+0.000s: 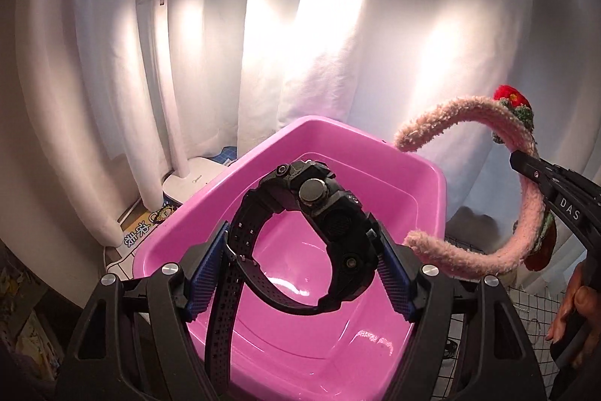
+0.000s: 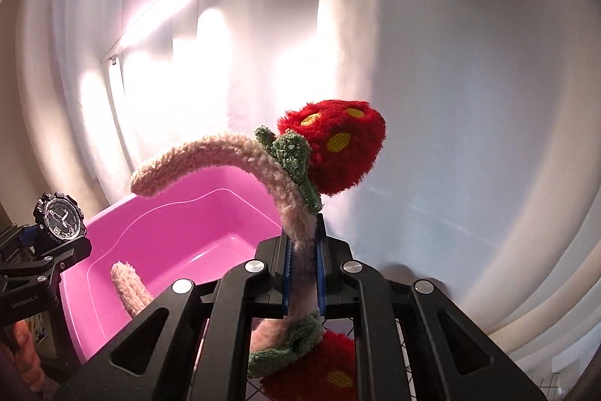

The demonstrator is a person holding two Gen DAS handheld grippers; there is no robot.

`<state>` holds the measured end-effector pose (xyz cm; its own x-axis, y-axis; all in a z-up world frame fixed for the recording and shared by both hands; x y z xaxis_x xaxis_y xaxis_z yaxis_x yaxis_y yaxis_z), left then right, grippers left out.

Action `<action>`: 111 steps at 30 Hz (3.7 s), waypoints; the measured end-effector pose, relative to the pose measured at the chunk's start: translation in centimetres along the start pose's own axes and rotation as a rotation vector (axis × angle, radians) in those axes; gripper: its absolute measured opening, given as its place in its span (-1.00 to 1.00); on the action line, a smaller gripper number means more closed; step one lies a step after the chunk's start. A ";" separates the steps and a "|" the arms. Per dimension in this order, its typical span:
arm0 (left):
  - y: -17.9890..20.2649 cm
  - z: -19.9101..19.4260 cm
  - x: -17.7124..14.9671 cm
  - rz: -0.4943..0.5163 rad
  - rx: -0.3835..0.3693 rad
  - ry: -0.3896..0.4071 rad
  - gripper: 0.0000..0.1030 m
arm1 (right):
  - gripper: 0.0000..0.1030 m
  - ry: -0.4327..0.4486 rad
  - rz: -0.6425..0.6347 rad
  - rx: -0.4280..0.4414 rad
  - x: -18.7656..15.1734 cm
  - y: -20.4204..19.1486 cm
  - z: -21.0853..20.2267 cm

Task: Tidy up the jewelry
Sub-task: 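Lift and carry the watch and headband over the pink tub with both tools, then open both tools to drop the watch and headband into the tub, then move both tools back over the table toward the lanyard and silver hoop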

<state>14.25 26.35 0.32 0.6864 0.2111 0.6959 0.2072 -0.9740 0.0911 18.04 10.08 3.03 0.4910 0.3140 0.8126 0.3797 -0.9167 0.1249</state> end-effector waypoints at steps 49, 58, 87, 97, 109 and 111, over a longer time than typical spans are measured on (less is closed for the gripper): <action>-4.3 14.6 -2.9 -0.131 0.018 -0.610 0.49 | -0.15 -0.725 -0.254 0.126 -2.1 -9.1 21.6; -4.3 13.6 -2.9 -0.116 0.037 -0.572 0.61 | -0.09 -0.699 -0.238 0.145 -3.0 -8.3 20.2; -4.4 1.9 0.1 -0.041 0.014 -0.173 0.86 | 0.28 -0.369 -0.004 0.168 -1.1 -4.6 6.5; 3.8 -1.9 -0.2 0.007 -0.164 -0.111 0.87 | 0.32 -0.320 0.223 0.009 -9.8 6.5 -3.4; 16.9 -4.8 -8.5 0.114 -0.238 -0.219 0.88 | 0.33 -0.394 0.425 -0.110 -23.9 18.8 -12.8; 18.8 -5.3 -10.2 0.137 -0.222 -0.234 0.87 | 0.33 -0.406 0.437 -0.109 -25.6 20.0 -13.9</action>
<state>7.45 5.47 -1.27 0.8437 0.0648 0.5328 -0.0371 -0.9833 0.1784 2.18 -19.73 -7.41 0.8515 -0.0477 0.5222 0.0032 -0.9954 -0.0961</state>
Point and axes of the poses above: each gripper's, at about its wrist camera, not at the fingertips, and z roughly the way its jaws point, y to its right, x to its top, the point moved 6 cm from there along z, roughly the way its jaws point, and after that the axes turned 5 degrees about -y, right-handed, at the moved point
